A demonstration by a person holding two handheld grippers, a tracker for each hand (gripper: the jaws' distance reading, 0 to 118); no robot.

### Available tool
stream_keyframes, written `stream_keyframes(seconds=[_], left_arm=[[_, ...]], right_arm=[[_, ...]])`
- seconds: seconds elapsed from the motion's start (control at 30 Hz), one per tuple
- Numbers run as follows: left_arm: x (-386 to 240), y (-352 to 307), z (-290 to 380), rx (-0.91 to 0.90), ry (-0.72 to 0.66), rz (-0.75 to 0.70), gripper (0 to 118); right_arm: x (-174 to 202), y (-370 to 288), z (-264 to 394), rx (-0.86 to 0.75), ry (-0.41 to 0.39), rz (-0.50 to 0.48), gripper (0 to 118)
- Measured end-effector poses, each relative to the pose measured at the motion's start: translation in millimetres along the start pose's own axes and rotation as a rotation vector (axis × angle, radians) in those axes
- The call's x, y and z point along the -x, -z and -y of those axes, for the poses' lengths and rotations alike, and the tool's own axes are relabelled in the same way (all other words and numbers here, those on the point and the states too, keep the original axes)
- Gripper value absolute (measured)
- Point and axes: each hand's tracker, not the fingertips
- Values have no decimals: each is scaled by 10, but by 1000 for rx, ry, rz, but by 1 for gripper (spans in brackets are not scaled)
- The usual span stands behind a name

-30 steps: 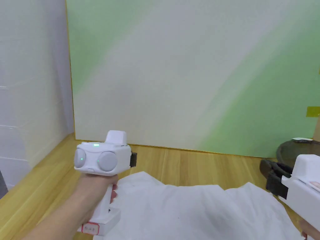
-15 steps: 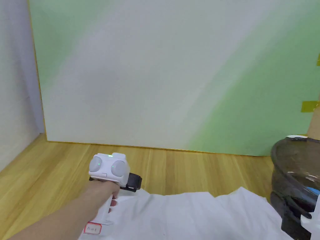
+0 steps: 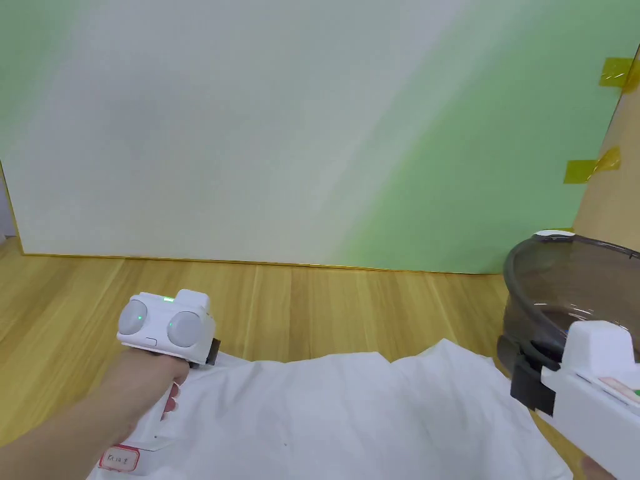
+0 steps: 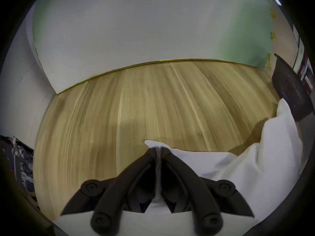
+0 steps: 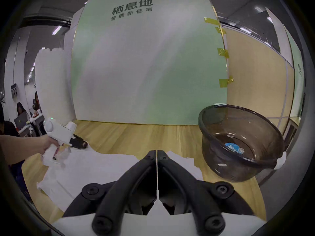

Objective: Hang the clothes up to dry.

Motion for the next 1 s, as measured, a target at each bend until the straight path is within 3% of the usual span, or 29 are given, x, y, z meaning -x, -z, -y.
stream_keyframes(seconds=[0.23,0.27,0.33,0.37,0.47,0.53,0.6,0.8,0.87,0.93,1.0], left_arm=[[267,-94,178,0,-46,5,6],[274,-78,190,-2,-43,1,6],[309,-91,210,-5,-40,-1,6],[326,-96,210,-2,-47,3,6],[337,-100,221,-3,-49,-1,6],[290,-155,264,-6,-29,-3,6],[297,-164,268,-6,-25,-1,6],[317,-126,249,-12,-29,5,6],[315,-124,251,-15,-20,4,6],[322,-112,251,-21,-18,6,6],[328,-100,255,-31,-22,7,6]], right_arm=[[47,811,-254,251,-90,80,3],[20,975,-241,294,-84,89,24],[-47,1315,-195,409,-97,132,96],[-86,1468,-144,439,-49,160,116],[-176,1771,-69,488,19,166,106],[-222,1970,-19,547,35,149,106],[-296,2092,14,561,82,207,106],[-492,2373,191,653,131,239,100],[-577,2339,219,610,243,179,87],[-573,2308,196,606,190,197,79],[-576,2251,174,565,159,154,53]])
